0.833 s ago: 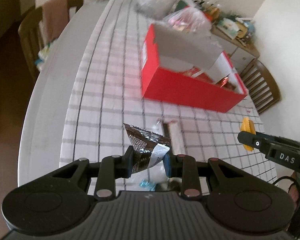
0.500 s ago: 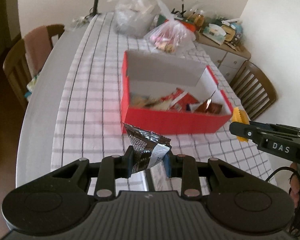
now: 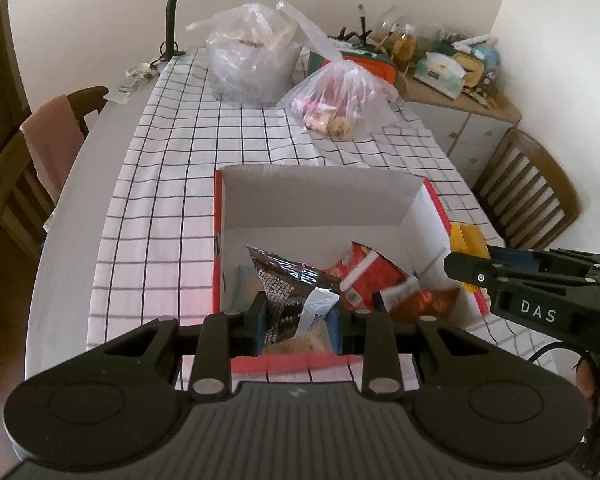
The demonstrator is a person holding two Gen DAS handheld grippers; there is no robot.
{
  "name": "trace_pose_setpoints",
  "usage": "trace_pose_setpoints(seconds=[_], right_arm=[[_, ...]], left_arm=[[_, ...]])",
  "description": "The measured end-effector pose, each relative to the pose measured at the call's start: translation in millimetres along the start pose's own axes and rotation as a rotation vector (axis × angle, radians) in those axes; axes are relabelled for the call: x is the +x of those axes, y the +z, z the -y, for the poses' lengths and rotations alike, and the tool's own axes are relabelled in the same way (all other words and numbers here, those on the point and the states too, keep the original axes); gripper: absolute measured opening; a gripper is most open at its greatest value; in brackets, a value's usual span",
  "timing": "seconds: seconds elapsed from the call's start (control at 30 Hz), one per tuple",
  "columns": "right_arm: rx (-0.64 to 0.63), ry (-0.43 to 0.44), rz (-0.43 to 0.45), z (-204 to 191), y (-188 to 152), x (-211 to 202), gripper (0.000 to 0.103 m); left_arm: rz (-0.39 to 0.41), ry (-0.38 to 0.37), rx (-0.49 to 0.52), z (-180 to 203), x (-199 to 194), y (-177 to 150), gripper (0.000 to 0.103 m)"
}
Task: Organize snacks
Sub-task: 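Carry both held packets over the red box, then lower both packets into the red box and open both tools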
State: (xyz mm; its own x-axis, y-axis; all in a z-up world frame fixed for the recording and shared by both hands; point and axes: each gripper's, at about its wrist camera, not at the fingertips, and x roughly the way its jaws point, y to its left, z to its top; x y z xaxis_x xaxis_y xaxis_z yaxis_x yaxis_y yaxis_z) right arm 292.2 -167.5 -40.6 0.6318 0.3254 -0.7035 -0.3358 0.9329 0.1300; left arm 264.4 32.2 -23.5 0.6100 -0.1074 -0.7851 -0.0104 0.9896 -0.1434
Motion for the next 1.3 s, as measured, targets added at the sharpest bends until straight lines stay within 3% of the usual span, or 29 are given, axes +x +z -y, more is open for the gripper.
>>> trace_pose_setpoints(seconds=[0.3,0.6,1.0,1.3], right_arm=[[-0.024,-0.029,-0.099,25.0,20.6,68.4,0.035],[-0.075,-0.028,-0.217,28.9,9.6,123.3,0.035],[-0.175,-0.049,-0.279,18.0,-1.6,149.1,0.035],[-0.164,-0.026,-0.287,18.6,-1.3,147.3,0.040]], left_arm=[[-0.086,0.068,0.020,6.3,63.2,33.7,0.028],[-0.197,0.119,0.047,11.5,123.1,39.1,0.028],[-0.325,0.180,0.062,11.4,167.8,29.1,0.028],[-0.329,0.168,0.052,8.8,165.0,27.4,0.029]])
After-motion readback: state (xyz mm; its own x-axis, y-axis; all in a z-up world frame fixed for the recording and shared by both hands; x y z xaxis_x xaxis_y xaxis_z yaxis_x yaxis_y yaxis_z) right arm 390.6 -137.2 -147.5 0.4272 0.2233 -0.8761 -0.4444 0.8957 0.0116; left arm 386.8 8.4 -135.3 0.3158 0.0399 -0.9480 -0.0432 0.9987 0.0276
